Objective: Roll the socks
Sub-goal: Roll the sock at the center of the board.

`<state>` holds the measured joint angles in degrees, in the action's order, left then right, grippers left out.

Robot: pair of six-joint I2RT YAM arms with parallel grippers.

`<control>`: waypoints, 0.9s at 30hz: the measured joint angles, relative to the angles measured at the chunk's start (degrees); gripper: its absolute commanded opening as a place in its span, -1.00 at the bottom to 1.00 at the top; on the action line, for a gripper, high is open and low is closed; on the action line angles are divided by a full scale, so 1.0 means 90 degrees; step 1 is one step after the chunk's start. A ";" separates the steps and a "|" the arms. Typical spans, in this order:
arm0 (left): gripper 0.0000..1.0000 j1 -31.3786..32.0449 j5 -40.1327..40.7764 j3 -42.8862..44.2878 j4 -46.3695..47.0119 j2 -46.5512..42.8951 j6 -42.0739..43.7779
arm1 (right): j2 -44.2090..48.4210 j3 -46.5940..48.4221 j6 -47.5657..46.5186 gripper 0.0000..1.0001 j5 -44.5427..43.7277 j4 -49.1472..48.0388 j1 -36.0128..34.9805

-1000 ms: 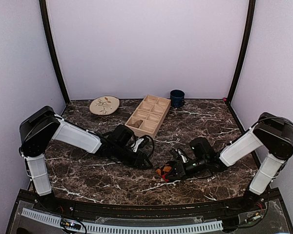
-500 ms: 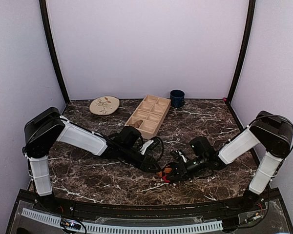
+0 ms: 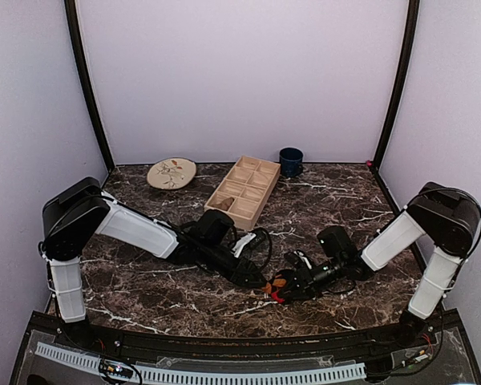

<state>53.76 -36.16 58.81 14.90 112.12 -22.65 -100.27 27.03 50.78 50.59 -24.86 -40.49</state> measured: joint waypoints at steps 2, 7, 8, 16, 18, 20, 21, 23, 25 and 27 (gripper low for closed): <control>-0.12 0.0027 -0.0066 0.0007 0.0010 0.0022 0.0039 | -0.0019 -0.0032 0.0066 -0.75 0.0070 -0.0053 0.0051; -0.04 0.0153 -0.0194 0.0129 -0.0146 0.0172 0.0262 | -0.0134 -0.0049 0.0177 -0.76 0.0265 -0.0155 0.0153; -0.02 0.0185 -0.0199 0.0182 -0.0204 0.0214 0.0316 | -0.0155 -0.0046 0.0189 -0.76 0.0291 -0.0175 0.0168; 0.05 0.0238 -0.0194 0.0464 -0.0493 0.0403 0.0549 | -0.0311 -0.0022 0.0231 -0.77 0.0505 -0.0296 0.0236; 0.05 0.0236 -0.0189 0.0546 -0.0563 0.0452 0.0590 | -0.0333 -0.0002 0.0233 -0.77 0.0546 -0.0287 0.0245; 0.05 0.0238 -0.0131 0.0629 -0.0631 0.0481 0.0627 | -0.0342 0.0012 0.0231 -0.77 0.0568 -0.0270 0.0253; 0.05 0.0238 -0.0092 0.0678 -0.0670 0.0498 0.0648 | -0.0347 0.0017 0.0231 -0.77 0.0576 -0.0262 0.0255; 0.03 0.0240 -0.0024 0.0755 -0.0743 0.0527 0.0682 | -0.0362 0.0036 0.0228 -0.77 0.0600 -0.0248 0.0262; 0.00 0.0243 0.0022 0.0838 -0.0789 0.0571 0.0724 | -0.0379 0.0063 0.0228 -0.77 0.0631 -0.0216 0.0277; -0.06 0.0243 0.0051 0.0903 -0.0826 0.0610 0.0760 | -0.0393 0.0092 0.0223 -0.77 0.0658 -0.0177 0.0284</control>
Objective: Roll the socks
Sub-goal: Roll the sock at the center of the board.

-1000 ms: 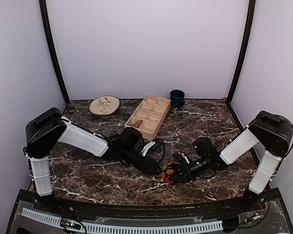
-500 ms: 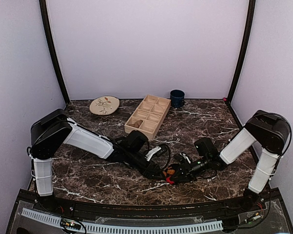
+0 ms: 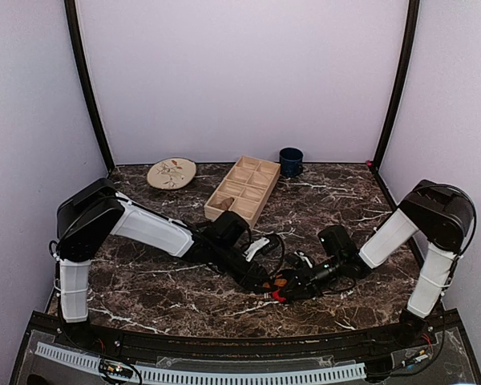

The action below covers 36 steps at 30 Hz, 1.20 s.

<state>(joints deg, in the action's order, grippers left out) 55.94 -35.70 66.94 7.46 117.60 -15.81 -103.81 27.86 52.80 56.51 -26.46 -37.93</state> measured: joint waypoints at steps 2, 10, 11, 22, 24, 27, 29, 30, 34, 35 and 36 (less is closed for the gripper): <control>-0.13 0.0000 0.0017 0.0087 -0.0046 0.0061 0.0044 | -0.0017 0.0041 0.0000 -0.77 0.0036 0.0063 0.0015; -0.37 -0.0002 -0.0087 0.0238 -0.0058 0.0228 0.0087 | -0.0066 0.0124 -0.0027 -0.78 0.0126 0.0189 0.0063; -0.44 -0.0002 -0.0107 0.0255 -0.0051 0.0253 0.0090 | -0.0070 0.0131 -0.0029 -0.78 0.0136 0.0204 0.0068; -1.00 -0.0032 -0.0442 0.0561 -0.0097 0.0554 0.0070 | -0.0097 0.0153 -0.0104 -0.66 0.0260 0.0257 0.0131; -1.00 -0.0032 -0.0442 0.0595 -0.0119 0.0576 0.0068 | -0.0070 0.0163 -0.0177 -0.60 0.0233 0.0352 0.0134; -1.00 -0.0032 -0.0430 0.0636 -0.0158 0.0602 0.0058 | -0.0012 0.0238 -0.0321 -0.50 0.0165 0.0661 0.0141; -1.00 -0.0032 -0.0413 0.0687 -0.0219 0.0622 0.0036 | 0.0056 0.0321 -0.0440 -0.44 0.0131 0.0933 0.0143; -1.00 -0.0029 -0.0408 0.0702 -0.0243 0.0627 0.0032 | 0.0102 0.0345 -0.0486 -0.41 0.0092 0.1042 0.0143; -1.00 -0.0007 -0.0340 0.0838 -0.0418 0.0668 0.0022 | 0.0440 0.0379 -0.0704 -0.34 -0.0265 0.1518 0.0143; -1.00 0.0000 -0.0316 0.0882 -0.0469 0.0678 0.0024 | 0.0539 0.0379 -0.0753 -0.32 -0.0386 0.1617 0.0143; -1.00 0.0010 -0.0296 0.0908 -0.0505 0.0685 0.0024 | 0.0639 0.0379 -0.0804 -0.31 -0.0510 0.1705 0.0141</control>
<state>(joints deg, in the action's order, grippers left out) 56.03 -38.37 75.11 2.92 123.76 -15.59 -98.06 31.27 45.56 51.92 -11.11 -36.67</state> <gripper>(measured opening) 0.067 0.324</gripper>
